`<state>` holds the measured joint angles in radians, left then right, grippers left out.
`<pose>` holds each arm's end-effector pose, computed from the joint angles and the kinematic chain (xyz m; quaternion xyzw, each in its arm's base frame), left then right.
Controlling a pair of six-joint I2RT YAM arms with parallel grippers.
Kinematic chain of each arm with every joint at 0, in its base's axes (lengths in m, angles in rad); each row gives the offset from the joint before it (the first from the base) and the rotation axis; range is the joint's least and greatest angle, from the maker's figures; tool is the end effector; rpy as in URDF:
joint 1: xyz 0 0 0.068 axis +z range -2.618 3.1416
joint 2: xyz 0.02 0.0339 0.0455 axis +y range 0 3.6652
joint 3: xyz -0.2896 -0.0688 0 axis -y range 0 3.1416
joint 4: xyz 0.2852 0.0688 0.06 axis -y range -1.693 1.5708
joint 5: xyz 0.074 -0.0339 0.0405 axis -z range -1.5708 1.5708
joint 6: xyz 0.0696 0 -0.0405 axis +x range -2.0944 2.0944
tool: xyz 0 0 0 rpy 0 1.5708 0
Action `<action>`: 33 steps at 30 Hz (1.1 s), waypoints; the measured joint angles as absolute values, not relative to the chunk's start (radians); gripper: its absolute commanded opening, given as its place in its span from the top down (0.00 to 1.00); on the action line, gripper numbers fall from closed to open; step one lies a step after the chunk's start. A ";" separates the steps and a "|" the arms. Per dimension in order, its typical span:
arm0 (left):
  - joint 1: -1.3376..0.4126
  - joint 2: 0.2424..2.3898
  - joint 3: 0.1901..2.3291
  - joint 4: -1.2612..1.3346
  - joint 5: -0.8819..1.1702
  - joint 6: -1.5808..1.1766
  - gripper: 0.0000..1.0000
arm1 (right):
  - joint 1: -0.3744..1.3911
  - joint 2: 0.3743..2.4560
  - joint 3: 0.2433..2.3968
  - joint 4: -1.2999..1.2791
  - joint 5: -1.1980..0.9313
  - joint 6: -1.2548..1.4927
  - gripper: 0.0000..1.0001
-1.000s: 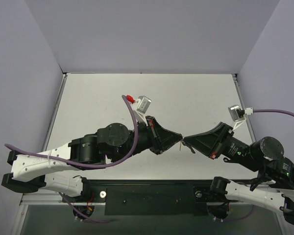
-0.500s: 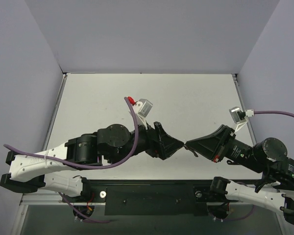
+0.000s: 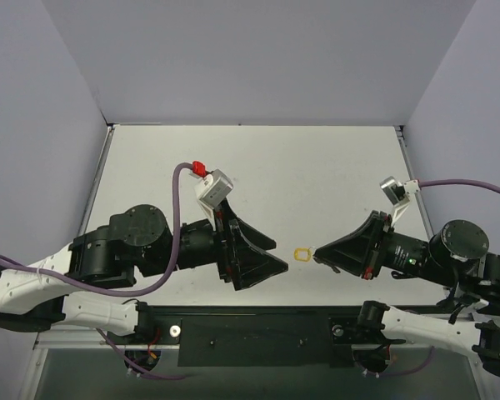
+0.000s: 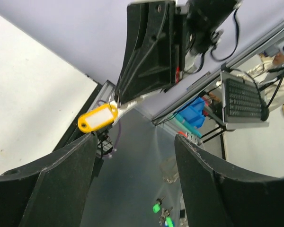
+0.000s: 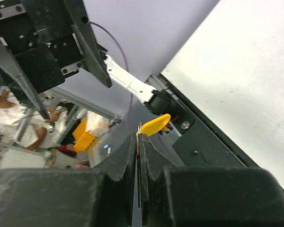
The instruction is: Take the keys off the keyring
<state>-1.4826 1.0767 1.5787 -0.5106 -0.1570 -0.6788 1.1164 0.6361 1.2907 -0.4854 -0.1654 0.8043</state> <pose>0.0326 -0.2446 0.5571 0.2261 0.6731 -0.5931 0.3795 0.0412 0.1105 0.5308 -0.1622 0.6250 0.6547 0.3930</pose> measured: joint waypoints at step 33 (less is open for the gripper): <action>-1.483 1.049 1.275 -0.427 -0.049 -0.696 0.41 | 1.121 0.596 1.047 -0.669 -0.217 0.899 1.00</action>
